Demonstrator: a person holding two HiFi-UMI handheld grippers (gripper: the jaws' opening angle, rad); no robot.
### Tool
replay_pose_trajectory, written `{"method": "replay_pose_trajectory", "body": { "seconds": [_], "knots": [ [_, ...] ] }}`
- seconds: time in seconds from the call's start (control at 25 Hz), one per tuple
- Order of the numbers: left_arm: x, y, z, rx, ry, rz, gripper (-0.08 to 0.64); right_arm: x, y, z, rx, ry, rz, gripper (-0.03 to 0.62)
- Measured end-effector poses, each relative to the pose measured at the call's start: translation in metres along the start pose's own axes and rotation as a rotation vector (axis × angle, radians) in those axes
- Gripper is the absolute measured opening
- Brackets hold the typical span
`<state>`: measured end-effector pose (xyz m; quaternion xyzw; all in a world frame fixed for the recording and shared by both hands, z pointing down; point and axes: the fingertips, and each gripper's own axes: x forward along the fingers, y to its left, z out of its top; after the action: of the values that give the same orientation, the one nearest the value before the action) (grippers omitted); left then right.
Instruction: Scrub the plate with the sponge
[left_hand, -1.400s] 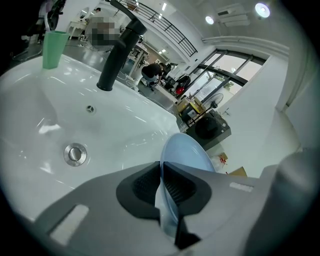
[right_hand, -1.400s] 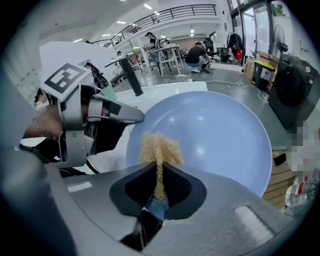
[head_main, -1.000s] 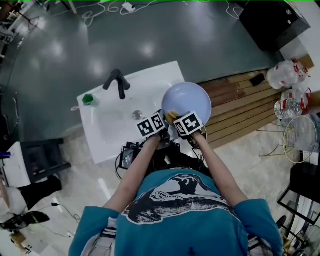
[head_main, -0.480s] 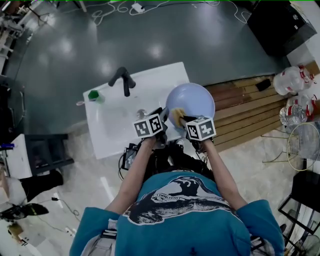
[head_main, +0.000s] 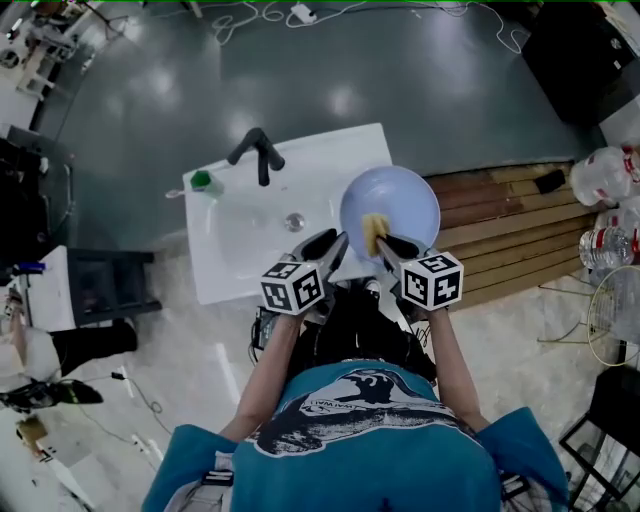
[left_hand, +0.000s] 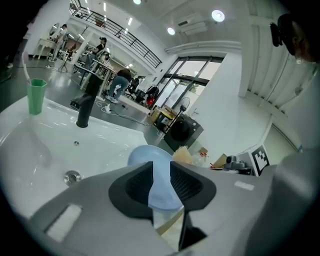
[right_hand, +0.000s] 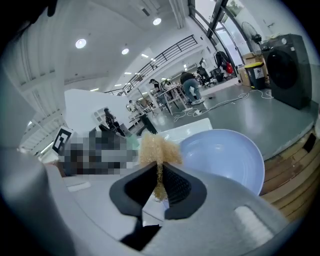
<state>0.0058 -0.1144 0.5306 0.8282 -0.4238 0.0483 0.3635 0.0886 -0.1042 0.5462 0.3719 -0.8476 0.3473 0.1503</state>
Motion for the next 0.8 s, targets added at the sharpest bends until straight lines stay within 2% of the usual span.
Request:
{"method": "replay_pose_trajectory", "body": {
  "seconds": [0.2,0.52,0.8],
  "knots": [
    [-0.025,-0.020,-0.005,0.058,-0.007,-0.034,0.112,-0.011,0.009,0.003,0.000,-0.040,0.014,0.034],
    [-0.052,-0.037,-0.003,0.143,-0.011,-0.082,0.102,-0.024,0.025,0.003,-0.011,-0.078,-0.009,0.034],
    [-0.087,-0.051,-0.006,0.216,-0.026,-0.151,0.100,-0.038,0.058,-0.022,0.008,-0.103,-0.061,0.034]
  ]
}}
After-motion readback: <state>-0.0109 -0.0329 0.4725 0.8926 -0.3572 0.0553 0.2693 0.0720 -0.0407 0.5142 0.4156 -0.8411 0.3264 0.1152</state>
